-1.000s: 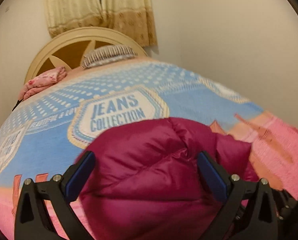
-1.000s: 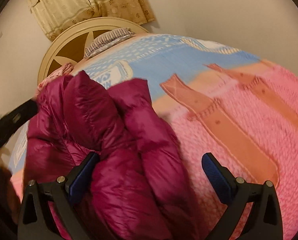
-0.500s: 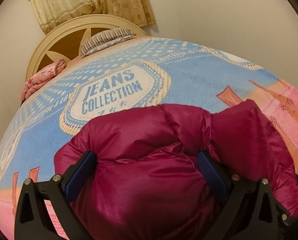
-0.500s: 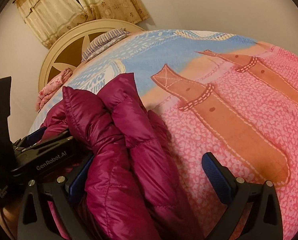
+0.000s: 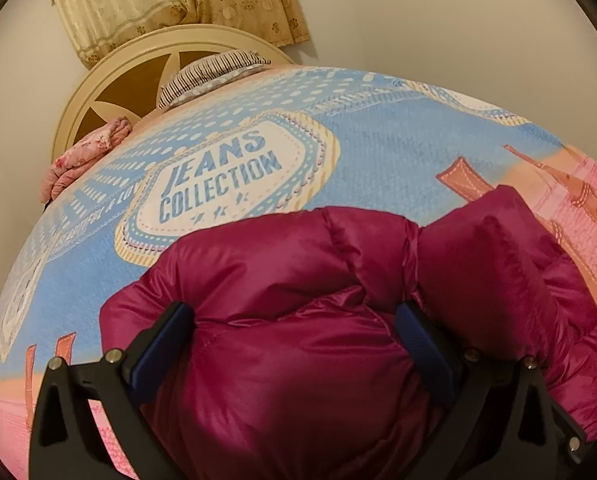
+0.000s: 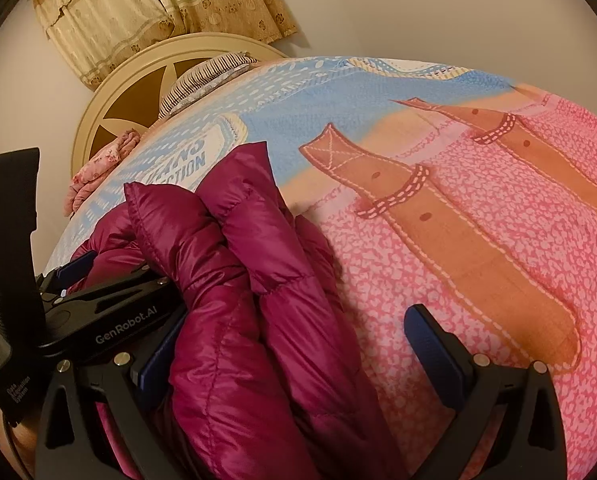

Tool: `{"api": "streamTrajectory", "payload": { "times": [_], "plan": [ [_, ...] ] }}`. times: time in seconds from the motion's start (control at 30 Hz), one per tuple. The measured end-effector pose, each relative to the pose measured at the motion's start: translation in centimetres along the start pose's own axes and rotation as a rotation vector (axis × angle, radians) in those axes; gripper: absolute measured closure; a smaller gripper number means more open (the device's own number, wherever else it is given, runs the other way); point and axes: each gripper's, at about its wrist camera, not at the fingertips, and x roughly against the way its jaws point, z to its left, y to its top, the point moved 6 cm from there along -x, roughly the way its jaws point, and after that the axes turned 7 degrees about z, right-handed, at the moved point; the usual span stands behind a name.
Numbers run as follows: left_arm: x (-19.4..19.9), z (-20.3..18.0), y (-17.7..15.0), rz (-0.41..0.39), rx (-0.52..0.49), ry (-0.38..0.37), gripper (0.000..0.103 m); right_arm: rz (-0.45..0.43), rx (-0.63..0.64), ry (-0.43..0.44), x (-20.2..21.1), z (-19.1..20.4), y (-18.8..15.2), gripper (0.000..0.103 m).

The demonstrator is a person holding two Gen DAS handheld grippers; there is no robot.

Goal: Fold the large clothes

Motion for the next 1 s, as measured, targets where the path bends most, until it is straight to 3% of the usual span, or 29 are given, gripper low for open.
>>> {"api": "streamTrajectory", "payload": {
  "times": [1.0],
  "plan": [
    [-0.81,-0.15,-0.06,0.014,0.003,0.009,0.000,0.015,0.015,-0.034,-0.41,0.12,-0.05,0.001]
  ]
}}
